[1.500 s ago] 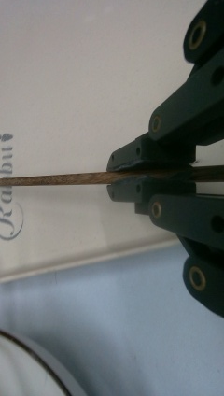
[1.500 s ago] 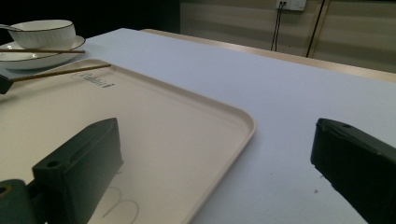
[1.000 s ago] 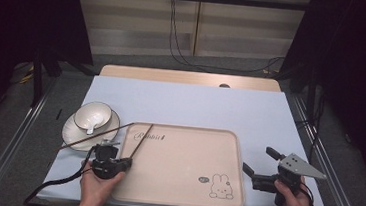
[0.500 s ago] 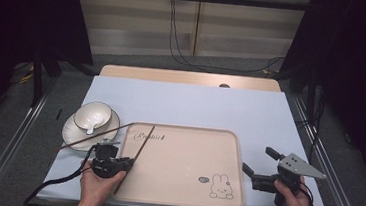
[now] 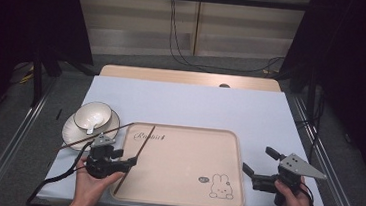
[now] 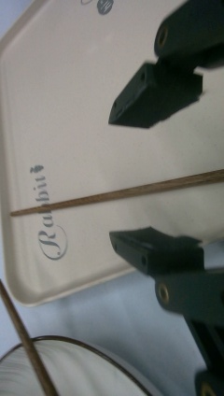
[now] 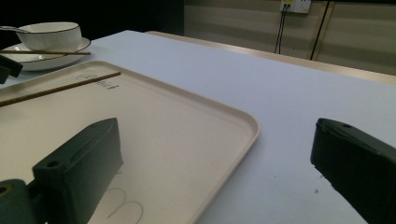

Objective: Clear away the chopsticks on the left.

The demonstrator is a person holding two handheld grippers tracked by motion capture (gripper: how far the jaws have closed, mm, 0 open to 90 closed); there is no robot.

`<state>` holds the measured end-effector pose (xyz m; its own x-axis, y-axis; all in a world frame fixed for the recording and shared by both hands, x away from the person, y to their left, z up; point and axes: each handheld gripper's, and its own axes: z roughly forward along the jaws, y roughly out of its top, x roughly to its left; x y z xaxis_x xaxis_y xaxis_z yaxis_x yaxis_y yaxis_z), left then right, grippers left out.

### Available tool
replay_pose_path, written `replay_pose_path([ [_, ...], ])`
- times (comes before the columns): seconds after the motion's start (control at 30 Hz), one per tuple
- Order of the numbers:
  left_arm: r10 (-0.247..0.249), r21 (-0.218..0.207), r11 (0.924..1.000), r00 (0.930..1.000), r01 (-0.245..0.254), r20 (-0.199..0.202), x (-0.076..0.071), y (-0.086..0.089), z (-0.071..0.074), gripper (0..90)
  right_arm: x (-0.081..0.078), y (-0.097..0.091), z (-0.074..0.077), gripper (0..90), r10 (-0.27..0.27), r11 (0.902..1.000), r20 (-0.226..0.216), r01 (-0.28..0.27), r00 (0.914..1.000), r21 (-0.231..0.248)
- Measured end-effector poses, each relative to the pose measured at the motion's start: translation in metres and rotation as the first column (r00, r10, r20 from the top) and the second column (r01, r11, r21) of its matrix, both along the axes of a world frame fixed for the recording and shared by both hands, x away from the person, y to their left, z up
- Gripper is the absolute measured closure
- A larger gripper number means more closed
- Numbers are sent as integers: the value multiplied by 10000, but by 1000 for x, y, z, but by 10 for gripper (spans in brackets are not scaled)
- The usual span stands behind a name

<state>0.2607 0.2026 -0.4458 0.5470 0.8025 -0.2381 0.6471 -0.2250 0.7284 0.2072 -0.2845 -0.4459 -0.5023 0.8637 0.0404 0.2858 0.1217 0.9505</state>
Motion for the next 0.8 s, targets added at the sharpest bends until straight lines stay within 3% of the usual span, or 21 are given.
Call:
replay_pose_path([
  [0.17, -240, -370, 9990, 9990, 254, 379, -4, 4, 6, 177, 0, 0, 0, 17, -5, 10000, 13, 5, 10000, -18],
  [0.3, -603, -317, 9975, 9940, 634, 915, -7, 10, 11, 105, 0, 0, 0, 17, -3, 10000, 12, 3, 10000, -22],
  [0.4, -823, -384, 9955, 9909, 868, 1063, -7, 16, 14, 63, 0, 0, 0, 17, -52, 10000, 52, 52, 10000, -5],
  [0.5, -1539, -430, 9857, 9746, 1628, 1627, -13, 28, 18, 28, 0, 0, 0, 17, -25, 10000, 50, 25, 10000, 23],
  [0.53, -1539, -430, 9857, 9746, 1628, 1627, -13, 28, 18, 27, 0, 0, 0, 17, -25, 10000, 50, 25, 10000, 23],
  [0.57, -1861, -926, 9747, 9681, 2034, 1675, -13, 35, 18, 27, 0, 0, 0, 17, -22, 10000, 44, 22, 10000, 27],
  [0.6, -1905, -1050, 9724, 9689, 2083, 1582, -13, 40, 18, 28, 0, 0, 0, 17, -54, 10000, 40, 54, 10000, 16],
  [0.73, -1507, -1130, 9785, 9723, 1724, 1786, -13, 59, 20, 29, 0, 0, 0, 17, -88, 10000, 56, 88, 9999, 32],
  [0.8, -1339, -795, 9849, 9680, 1537, 2120, -15, 65, 23, 28, 0, 0, 0, 17, -82, 10000, 44, 82, 10000, 33],
])
